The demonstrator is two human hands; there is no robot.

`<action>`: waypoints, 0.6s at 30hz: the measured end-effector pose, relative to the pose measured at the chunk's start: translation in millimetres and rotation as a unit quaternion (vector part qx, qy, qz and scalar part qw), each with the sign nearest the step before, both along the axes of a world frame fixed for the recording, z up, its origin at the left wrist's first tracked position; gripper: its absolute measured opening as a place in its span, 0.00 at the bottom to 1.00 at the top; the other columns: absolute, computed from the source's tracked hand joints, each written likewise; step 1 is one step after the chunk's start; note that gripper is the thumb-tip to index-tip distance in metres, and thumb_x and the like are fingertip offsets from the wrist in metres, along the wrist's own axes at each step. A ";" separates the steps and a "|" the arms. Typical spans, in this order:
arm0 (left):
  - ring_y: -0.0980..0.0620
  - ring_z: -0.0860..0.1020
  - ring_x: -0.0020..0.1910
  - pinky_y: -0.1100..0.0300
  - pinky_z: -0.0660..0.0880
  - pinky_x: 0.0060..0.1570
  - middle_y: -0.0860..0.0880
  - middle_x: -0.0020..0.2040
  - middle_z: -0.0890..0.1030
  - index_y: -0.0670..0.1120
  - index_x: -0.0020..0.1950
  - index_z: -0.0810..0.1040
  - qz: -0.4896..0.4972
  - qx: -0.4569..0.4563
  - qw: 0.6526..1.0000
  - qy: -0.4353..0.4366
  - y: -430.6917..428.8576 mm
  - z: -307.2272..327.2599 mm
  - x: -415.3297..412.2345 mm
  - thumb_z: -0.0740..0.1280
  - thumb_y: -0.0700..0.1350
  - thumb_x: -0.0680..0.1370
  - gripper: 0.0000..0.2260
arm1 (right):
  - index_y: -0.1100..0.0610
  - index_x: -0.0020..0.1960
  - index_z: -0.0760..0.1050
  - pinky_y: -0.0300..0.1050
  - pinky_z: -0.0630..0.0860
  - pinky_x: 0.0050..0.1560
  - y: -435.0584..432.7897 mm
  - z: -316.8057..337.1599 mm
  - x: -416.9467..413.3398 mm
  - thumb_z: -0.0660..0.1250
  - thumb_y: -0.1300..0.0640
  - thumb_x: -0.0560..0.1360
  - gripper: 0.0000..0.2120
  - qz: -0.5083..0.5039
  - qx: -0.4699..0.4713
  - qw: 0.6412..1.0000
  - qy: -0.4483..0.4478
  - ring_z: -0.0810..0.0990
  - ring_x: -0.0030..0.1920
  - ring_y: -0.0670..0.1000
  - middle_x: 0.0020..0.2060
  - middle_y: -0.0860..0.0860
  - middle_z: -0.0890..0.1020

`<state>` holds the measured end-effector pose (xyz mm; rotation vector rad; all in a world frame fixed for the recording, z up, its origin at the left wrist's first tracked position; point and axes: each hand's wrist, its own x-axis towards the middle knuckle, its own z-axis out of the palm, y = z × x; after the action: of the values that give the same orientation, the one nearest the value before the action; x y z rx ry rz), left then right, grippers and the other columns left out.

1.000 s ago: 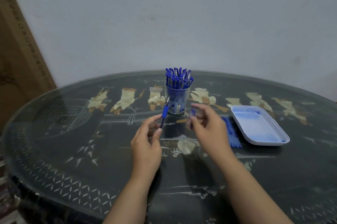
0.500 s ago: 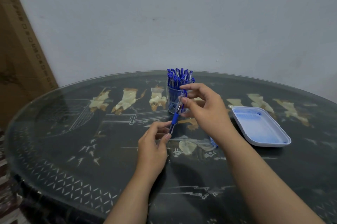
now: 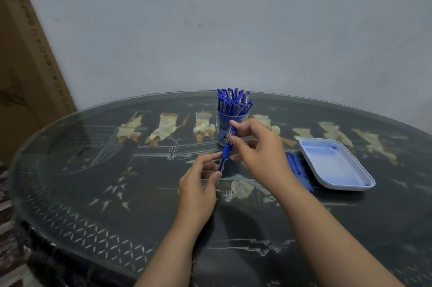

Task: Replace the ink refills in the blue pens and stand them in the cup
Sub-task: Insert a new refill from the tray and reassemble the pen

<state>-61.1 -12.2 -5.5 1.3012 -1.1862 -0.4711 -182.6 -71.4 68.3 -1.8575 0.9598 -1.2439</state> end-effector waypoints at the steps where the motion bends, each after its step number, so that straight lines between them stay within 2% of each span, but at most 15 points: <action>1: 0.57 0.79 0.42 0.72 0.73 0.45 0.50 0.43 0.81 0.60 0.54 0.78 0.000 0.002 1.000 0.001 0.1 -0.3 0.2 0.69 0.31 0.75 0.23 | 0.45 0.46 0.76 0.57 0.82 0.40 -0.1 -1.0 0.8 0.69 0.63 0.76 0.12 -0.004 -0.001 1.000 0.000 0.83 0.40 0.57 0.44 0.31 0.80; 3: 0.57 0.79 0.42 0.72 0.73 0.45 0.50 0.44 0.81 0.59 0.55 0.77 0.000 0.003 1.000 -0.002 0.3 -0.4 0.3 0.69 0.31 0.75 0.22 | 0.48 0.46 0.76 0.57 0.82 0.40 0.4 -2.2 2.0 0.69 0.62 0.76 0.09 -0.009 -0.004 1.000 0.001 0.83 0.39 0.57 0.45 0.31 0.80; 7: 0.57 0.79 0.42 0.72 0.73 0.46 0.51 0.43 0.80 0.59 0.54 0.77 0.006 -0.001 1.000 0.002 0.9 0.1 0.4 0.69 0.30 0.74 0.22 | 0.42 0.43 0.74 0.55 0.82 0.40 5.3 -2.0 6.1 0.69 0.62 0.76 0.14 -0.018 -0.024 1.000 0.006 0.83 0.40 0.52 0.45 0.33 0.80; 15: 0.58 0.79 0.43 0.71 0.74 0.47 0.50 0.43 0.81 0.56 0.54 0.78 0.006 0.001 1.000 0.013 0.8 0.0 1.5 0.69 0.31 0.74 0.20 | 0.47 0.44 0.72 0.53 0.83 0.40 5.3 -6.4 11.7 0.68 0.63 0.77 0.11 -0.011 -0.051 0.999 0.011 0.82 0.45 0.46 0.48 0.26 0.77; 18: 0.58 0.79 0.44 0.70 0.74 0.47 0.50 0.43 0.81 0.54 0.55 0.78 0.005 0.000 1.000 0.009 0.6 0.1 1.1 0.69 0.31 0.74 0.19 | 0.47 0.45 0.72 0.52 0.83 0.42 5.1 -8.2 11.4 0.68 0.63 0.77 0.11 -0.006 -0.057 0.998 0.013 0.81 0.47 0.45 0.47 0.28 0.78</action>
<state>-60.0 -11.5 -5.4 1.3003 -1.1643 -0.4745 -171.2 -66.3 60.0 -1.9639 0.9314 -1.3083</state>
